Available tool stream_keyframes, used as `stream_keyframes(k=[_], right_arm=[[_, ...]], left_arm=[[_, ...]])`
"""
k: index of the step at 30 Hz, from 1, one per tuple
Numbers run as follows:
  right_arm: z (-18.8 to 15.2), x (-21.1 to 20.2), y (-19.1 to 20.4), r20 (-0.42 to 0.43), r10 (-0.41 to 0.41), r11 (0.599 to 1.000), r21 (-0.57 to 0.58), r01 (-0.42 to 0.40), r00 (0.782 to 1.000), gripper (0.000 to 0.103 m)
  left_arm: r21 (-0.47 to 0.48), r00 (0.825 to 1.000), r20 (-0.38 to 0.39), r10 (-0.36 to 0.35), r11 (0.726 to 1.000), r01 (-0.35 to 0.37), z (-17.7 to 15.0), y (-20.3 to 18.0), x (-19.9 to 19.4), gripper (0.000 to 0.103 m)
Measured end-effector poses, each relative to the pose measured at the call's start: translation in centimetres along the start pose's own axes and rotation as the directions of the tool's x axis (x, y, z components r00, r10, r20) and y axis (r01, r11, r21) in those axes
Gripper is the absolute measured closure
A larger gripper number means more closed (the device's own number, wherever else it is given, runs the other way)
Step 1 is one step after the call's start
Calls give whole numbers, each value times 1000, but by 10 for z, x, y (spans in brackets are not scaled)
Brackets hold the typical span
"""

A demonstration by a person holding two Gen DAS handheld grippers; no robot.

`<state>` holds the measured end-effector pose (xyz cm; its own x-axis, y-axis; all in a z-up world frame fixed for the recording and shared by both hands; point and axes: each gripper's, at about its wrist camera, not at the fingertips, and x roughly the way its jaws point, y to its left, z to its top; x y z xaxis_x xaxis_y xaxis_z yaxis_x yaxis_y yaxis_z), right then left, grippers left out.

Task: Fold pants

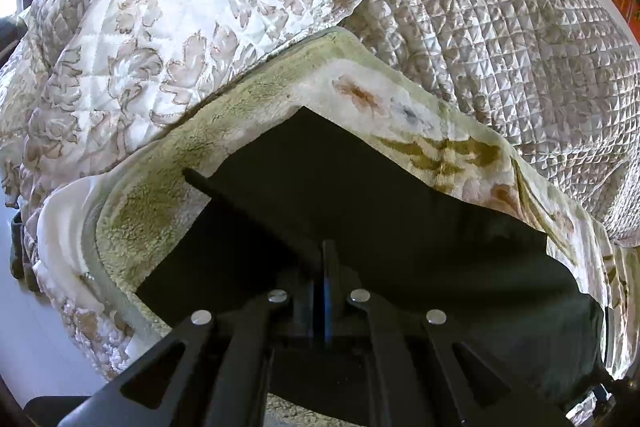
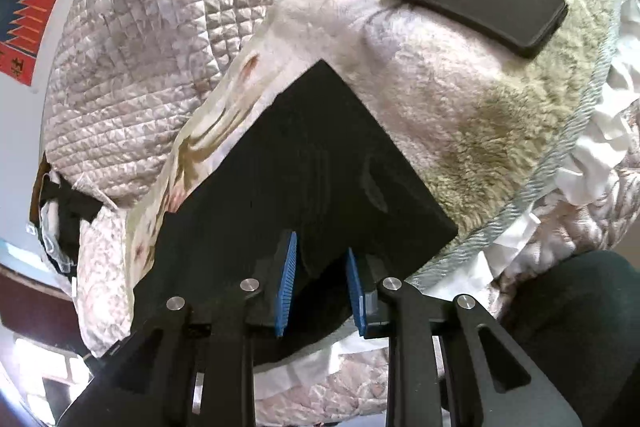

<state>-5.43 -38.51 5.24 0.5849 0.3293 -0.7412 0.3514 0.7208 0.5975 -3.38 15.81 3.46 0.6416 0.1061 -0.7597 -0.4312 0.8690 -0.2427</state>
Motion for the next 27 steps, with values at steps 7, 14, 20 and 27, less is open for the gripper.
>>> stream_keyframes(k=[7, 14, 20, 27], right_arm=[[1, -1, 3, 6, -88, 996, -22, 88, 996, 79], [-6, -16, 7, 47, -143, 989, -37, 145, 989, 52], [-1, -6, 6, 77, -88, 994, -65, 93, 993, 67], [7, -17, 17, 107, -40, 992, -116, 52, 993, 94]], left_arm=[[0, 1000, -4, 0, 1000, 0, 0, 0, 1, 99], [3, 1000, -8, -3, 1000, 3, -1, -1, 2, 99], [11, 1000, -8, -3, 1000, 3, -1, -3, 2, 99], [-8, 999, 34, -12, 1000, 12, 3, 1, -20, 98]])
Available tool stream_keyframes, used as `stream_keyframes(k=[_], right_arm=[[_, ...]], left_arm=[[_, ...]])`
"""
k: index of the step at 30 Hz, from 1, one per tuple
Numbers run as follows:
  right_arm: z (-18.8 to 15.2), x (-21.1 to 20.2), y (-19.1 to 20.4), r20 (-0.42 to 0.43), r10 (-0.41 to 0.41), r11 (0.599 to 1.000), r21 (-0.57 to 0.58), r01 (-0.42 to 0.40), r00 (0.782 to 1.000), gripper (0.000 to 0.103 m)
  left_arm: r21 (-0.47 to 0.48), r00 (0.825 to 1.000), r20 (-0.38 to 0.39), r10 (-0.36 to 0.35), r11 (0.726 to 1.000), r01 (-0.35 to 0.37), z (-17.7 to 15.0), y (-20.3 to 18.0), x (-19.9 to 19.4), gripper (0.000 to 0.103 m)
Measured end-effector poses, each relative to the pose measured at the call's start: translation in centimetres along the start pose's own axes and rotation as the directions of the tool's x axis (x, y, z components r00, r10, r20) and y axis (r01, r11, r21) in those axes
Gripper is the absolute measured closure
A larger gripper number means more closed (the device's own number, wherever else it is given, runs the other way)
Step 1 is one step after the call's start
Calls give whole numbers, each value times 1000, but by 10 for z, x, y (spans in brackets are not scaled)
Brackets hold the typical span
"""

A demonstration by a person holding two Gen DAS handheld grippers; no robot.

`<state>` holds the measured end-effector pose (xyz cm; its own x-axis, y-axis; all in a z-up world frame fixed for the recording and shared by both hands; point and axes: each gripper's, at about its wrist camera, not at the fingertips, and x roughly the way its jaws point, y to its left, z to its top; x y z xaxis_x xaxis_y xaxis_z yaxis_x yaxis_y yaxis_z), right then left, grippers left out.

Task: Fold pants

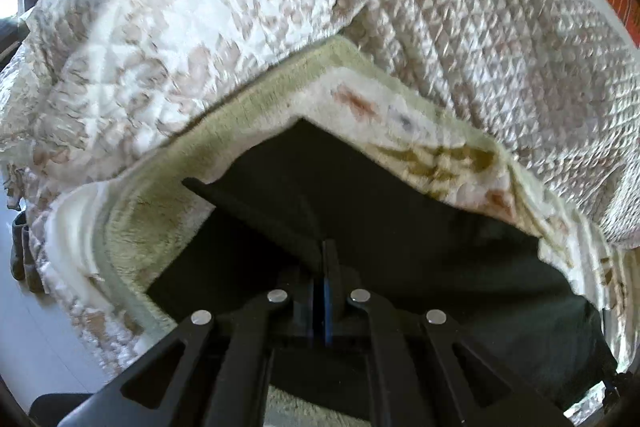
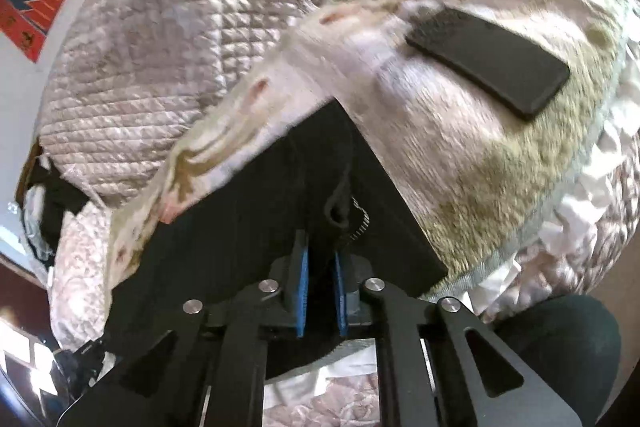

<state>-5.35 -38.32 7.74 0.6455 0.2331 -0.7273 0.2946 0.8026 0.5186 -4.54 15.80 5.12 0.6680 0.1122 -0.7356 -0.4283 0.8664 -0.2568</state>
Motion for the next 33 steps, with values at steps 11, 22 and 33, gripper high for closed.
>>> stream_keyframes(k=[11, 22, 33], right_arm=[[-6, 4, -30, -53, -70, 997, 23, 71, 996, 94], [-3, -9, -26, 15, -155, 987, -31, 155, 988, 80], [-5, 17, 52, 88, -58, 926, -369, 86, 994, 77]], left_arm=[[2, 996, -82, 47, 999, -47, -35, 9, 0, 98], [19, 993, -47, 111, 994, -110, -26, 11, -15, 88], [82, 997, 49, 64, 994, -68, 0, -10, -15, 63]])
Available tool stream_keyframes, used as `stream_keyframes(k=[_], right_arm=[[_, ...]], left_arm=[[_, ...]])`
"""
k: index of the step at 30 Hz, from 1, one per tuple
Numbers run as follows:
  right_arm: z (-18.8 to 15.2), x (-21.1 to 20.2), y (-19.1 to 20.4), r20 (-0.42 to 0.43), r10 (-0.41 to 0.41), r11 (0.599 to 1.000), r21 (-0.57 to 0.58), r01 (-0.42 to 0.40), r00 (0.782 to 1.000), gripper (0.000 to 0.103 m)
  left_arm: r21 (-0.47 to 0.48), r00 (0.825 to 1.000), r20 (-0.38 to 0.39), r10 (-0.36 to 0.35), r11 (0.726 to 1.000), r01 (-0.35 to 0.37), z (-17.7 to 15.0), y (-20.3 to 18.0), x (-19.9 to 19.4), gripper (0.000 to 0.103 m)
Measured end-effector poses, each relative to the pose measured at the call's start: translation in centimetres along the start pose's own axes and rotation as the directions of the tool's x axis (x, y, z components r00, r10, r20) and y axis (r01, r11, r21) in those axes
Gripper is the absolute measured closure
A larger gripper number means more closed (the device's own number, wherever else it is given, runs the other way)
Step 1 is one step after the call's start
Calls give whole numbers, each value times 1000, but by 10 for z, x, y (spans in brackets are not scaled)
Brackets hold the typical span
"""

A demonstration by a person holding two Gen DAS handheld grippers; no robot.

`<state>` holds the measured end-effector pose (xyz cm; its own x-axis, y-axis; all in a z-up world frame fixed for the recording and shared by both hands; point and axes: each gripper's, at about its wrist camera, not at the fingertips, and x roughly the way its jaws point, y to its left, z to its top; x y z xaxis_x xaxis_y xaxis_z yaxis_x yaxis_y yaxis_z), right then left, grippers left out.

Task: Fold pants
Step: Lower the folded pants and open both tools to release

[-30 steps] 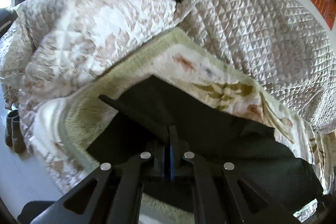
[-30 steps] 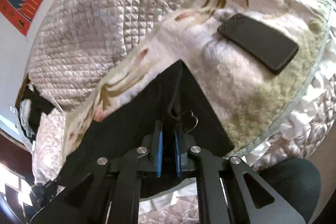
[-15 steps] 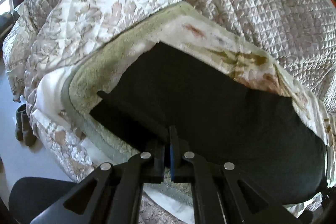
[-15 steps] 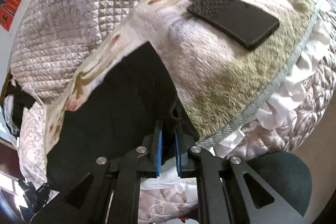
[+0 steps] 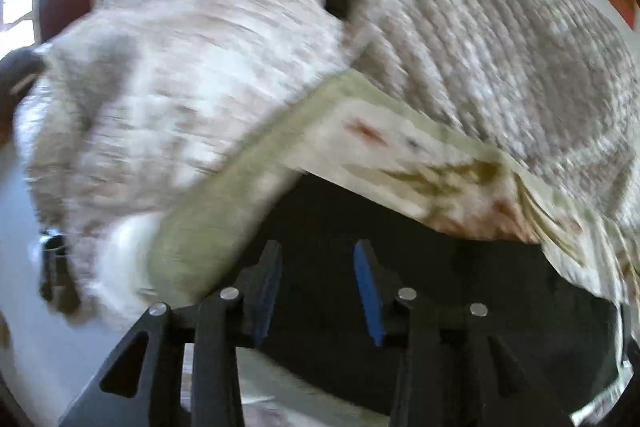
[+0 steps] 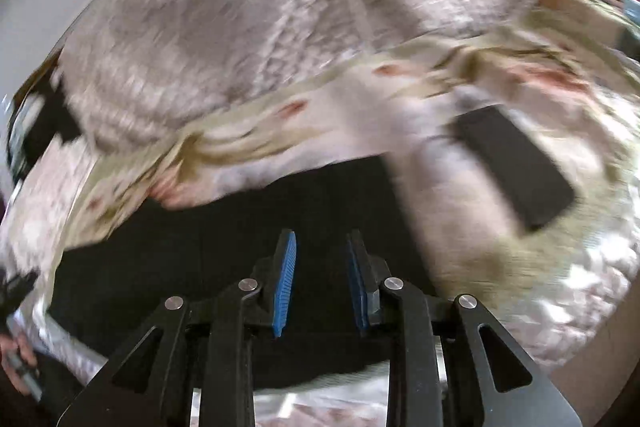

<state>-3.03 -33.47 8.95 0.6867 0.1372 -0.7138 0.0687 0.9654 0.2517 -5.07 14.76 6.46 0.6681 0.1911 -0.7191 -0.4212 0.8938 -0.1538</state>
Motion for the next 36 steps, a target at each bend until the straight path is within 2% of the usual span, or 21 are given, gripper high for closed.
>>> stream_keyframes(k=[2, 8, 13, 16, 18, 19, 21, 25, 27, 30, 32, 34, 36], right_arm=[[0, 15, 14, -16, 46, 998, -44, -46, 999, 77], [11, 48, 50, -56, 84, 981, -170, -92, 995, 77], [26, 81, 68, -105, 108, 968, -215, -128, 989, 77], [31, 96, 62, -100, 60, 975, -207, -80, 993, 77], [32, 104, 51, -110, -8, 981, -195, -14, 994, 77], [32, 110, 43, -124, -35, 983, -181, 12, 992, 77], [33, 113, 35, -138, -15, 987, -158, -7, 990, 77], [38, 87, 35, -63, -1, 986, -165, -9, 998, 77], [39, 80, 27, -32, -33, 987, -157, 28, 999, 77], [38, 92, 6, -56, -113, 986, -127, 105, 992, 77], [36, 98, -4, -83, -99, 989, -121, 89, 992, 77], [36, 93, 5, -65, -122, 982, -151, 111, 990, 77], [37, 85, 14, -55, -108, 983, -158, 98, 993, 77]], left_arm=[[35, 998, -45, -39, 999, 40, -3, -15, 11, 63], [128, 987, -112, -116, 983, 130, 1, -54, 39, 63], [185, 967, -170, -191, 957, 222, 8, -88, 59, 63], [224, 951, -201, -235, 934, 278, 4, -107, 67, 62], [225, 932, -233, -277, 917, 329, 0, -117, 77, 56], [227, 929, -244, -277, 915, 333, -3, -120, 84, 56], [246, 942, -263, -210, 929, 276, -7, -124, 100, 56], [267, 964, -199, -176, 937, 227, -2, -120, 90, 56], [244, 983, -137, -119, 958, 150, 5, -104, 84, 56], [174, 995, -99, -3, 985, 20, 19, -72, 91, 56], [131, 995, -93, -22, 991, 34, 24, -57, 93, 56], [132, 996, -84, -7, 991, 18, 26, -55, 88, 56], [146, 998, -63, -2, 989, 11, 24, -56, 78, 56]])
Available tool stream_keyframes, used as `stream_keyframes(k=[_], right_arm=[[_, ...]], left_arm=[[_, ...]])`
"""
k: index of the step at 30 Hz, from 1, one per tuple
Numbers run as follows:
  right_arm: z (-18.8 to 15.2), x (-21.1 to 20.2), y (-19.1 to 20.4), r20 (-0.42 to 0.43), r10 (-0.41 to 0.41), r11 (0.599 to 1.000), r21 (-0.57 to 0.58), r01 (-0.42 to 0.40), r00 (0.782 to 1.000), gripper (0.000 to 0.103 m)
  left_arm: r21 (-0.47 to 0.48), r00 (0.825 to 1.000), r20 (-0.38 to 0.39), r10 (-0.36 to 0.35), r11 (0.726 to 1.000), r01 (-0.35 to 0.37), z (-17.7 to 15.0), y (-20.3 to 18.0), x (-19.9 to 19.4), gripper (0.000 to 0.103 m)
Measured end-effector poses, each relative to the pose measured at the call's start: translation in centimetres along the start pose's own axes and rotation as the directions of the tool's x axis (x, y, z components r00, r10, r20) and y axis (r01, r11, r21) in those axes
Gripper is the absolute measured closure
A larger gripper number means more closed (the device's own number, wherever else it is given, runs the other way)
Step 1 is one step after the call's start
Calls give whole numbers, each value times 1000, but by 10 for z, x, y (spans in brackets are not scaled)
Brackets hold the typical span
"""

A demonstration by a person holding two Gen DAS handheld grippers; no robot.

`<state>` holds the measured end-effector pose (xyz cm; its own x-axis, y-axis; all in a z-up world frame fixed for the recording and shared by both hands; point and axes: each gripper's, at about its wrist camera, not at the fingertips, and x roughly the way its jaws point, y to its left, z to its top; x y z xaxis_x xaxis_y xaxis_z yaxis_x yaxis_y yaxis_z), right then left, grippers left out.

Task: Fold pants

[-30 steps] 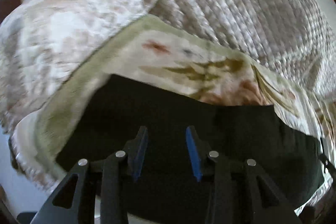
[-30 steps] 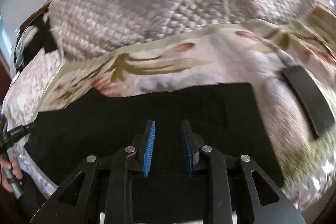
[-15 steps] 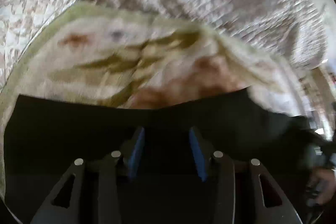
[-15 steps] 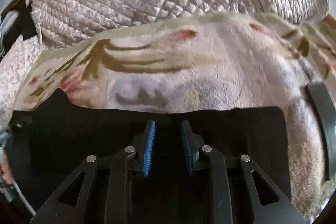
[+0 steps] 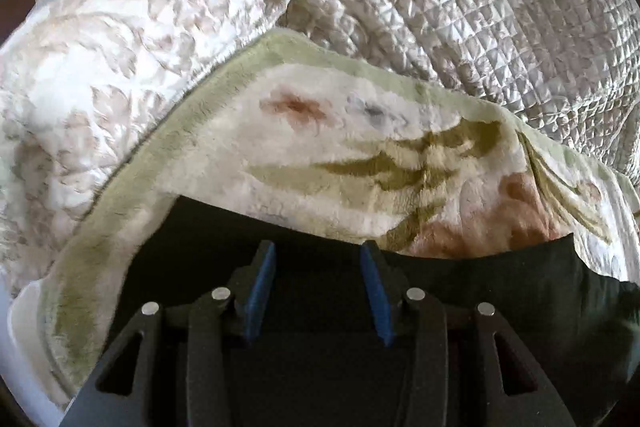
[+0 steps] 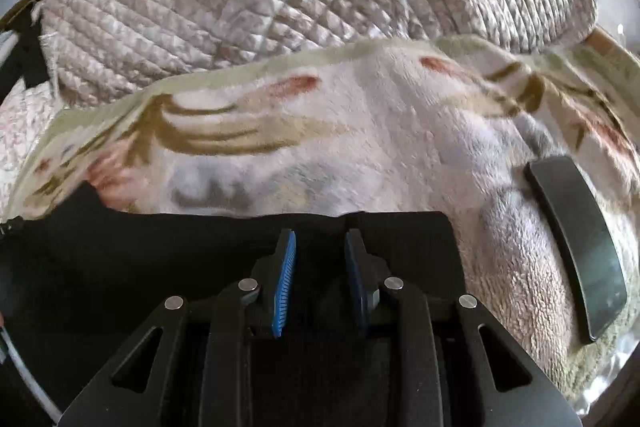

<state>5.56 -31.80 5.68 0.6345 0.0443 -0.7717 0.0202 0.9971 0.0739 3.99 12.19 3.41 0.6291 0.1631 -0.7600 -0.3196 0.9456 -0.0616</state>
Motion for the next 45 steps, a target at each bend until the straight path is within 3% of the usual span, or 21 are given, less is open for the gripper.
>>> stream_keyframes(k=[2, 6, 9, 16, 22, 28, 37, 45], right_arm=[[-2, -14, 10, 20, 37, 999, -8, -37, 999, 76], [-17, -35, 34, 34, 98, 994, -48, -96, 995, 61], [-31, -44, 50, 21, 132, 989, -76, -130, 991, 61], [-74, -62, 79, 1, 119, 978, -175, -117, 993, 61], [-97, -51, 79, -33, 101, 970, -219, -105, 994, 60], [-96, -58, 83, -33, 91, 966, -238, -97, 995, 59], [-104, -65, 107, -39, 176, 938, -297, -180, 984, 59], [-99, -66, 101, -47, 181, 949, -253, -187, 982, 58]], left_arm=[[13, 1000, 11, -6, 1000, 6, -4, -1, -10, 56], [37, 1000, 26, -3, 999, 2, -19, 0, -36, 56], [59, 1000, 18, -3, 998, 2, -32, -2, -47, 56], [88, 1000, -2, -15, 996, 15, -62, -7, -69, 56], [106, 997, -68, -24, 994, 31, -80, -12, -59, 56], [117, 998, -61, -31, 992, 38, -83, -17, -67, 56], [141, 997, -61, -52, 988, 60, -89, -25, -71, 56], [134, 998, -61, -35, 990, 43, -86, -19, -69, 56]])
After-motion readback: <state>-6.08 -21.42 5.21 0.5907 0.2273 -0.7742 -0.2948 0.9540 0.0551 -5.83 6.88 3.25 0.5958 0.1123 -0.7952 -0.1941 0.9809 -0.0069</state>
